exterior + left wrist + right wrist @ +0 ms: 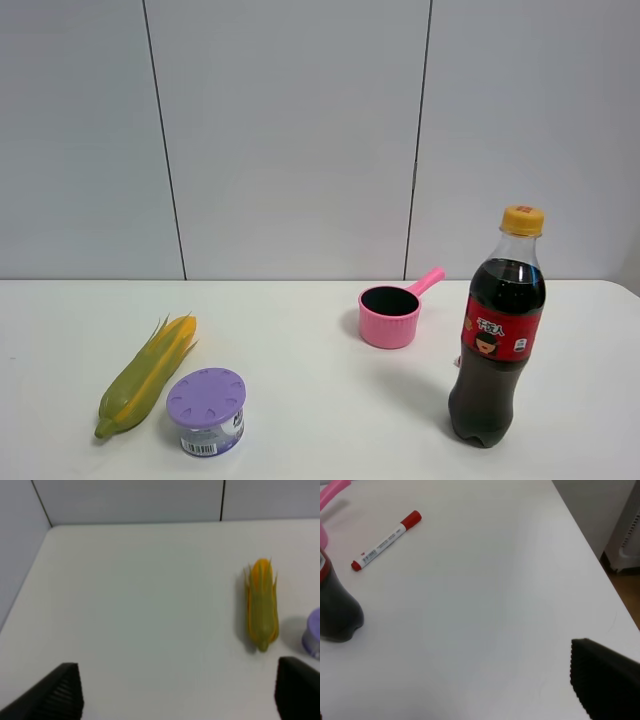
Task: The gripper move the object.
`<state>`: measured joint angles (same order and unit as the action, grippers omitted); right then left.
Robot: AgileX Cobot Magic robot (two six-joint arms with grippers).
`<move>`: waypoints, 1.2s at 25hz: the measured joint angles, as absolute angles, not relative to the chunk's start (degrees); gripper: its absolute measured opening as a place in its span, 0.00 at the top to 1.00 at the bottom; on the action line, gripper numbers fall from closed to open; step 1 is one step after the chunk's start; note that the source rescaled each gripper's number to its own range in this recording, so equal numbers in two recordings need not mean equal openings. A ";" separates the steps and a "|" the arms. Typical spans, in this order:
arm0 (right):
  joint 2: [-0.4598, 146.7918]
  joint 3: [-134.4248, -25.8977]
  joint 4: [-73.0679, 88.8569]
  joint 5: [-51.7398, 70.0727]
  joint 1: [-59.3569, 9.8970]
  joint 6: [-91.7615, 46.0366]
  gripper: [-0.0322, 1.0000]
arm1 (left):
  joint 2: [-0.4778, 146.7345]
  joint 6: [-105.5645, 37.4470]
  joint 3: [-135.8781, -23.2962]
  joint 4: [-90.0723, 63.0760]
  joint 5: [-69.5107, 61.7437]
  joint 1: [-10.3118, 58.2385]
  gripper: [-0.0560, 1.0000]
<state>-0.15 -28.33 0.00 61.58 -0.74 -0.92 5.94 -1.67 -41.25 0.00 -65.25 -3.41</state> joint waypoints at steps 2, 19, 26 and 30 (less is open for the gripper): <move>-0.15 -28.33 0.00 61.58 -0.74 -0.92 0.00 | 5.73 -0.94 -41.25 0.00 -68.04 -3.41 0.74; -0.15 -28.33 0.00 61.58 -0.74 -0.92 0.00 | -0.36 2.04 -31.56 -0.46 -67.82 -3.41 0.74; -0.15 -28.33 0.00 61.58 -0.74 -0.92 0.00 | -0.36 2.04 -31.25 0.62 -65.45 -3.41 0.74; -0.15 -28.33 0.00 61.58 -0.74 -0.92 0.00 | -0.36 2.04 -29.23 1.43 -61.24 -3.41 0.74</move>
